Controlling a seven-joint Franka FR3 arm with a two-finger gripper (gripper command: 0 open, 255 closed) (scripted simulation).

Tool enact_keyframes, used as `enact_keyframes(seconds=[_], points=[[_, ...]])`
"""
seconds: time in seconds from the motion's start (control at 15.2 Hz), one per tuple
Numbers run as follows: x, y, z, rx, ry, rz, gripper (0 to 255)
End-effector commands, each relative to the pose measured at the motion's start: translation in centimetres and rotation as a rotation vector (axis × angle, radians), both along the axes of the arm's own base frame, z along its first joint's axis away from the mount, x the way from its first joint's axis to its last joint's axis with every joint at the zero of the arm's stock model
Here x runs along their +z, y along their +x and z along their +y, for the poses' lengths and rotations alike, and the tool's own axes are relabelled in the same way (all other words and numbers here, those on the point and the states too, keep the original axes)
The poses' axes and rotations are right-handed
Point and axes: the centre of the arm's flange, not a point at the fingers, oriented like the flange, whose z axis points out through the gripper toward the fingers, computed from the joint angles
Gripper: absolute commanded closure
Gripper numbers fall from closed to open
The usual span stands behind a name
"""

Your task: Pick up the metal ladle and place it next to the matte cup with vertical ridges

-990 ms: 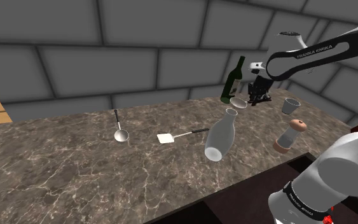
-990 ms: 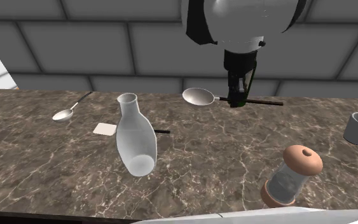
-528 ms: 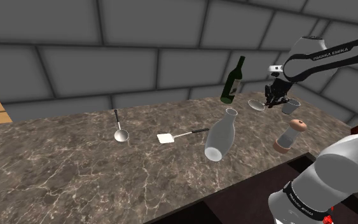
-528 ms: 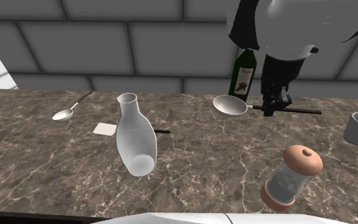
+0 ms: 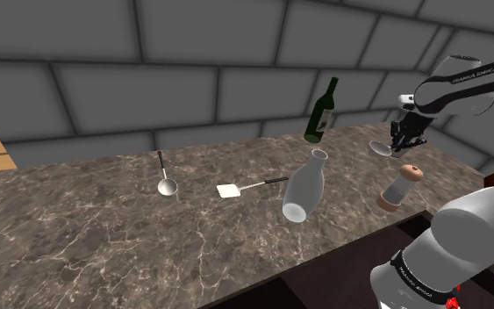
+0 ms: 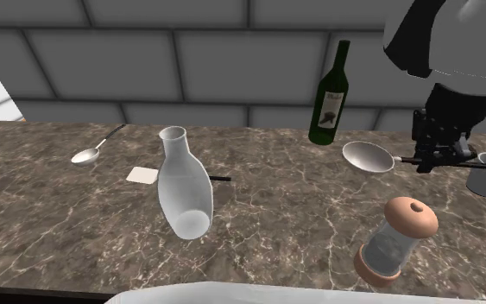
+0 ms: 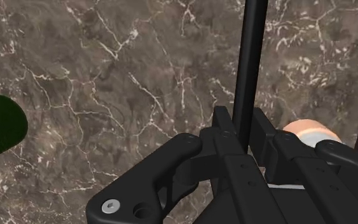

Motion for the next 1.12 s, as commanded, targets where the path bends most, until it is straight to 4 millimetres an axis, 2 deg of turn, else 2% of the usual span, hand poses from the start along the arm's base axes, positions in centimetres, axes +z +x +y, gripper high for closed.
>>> enact_keyframes(seconds=[0.0, 1.06], points=[[0.0, -1.6, -2.1, 0.002, -0.001, 0.001, 255], [0.1, -14.3, -19.0, 0.002, -0.001, 0.0, 255]])
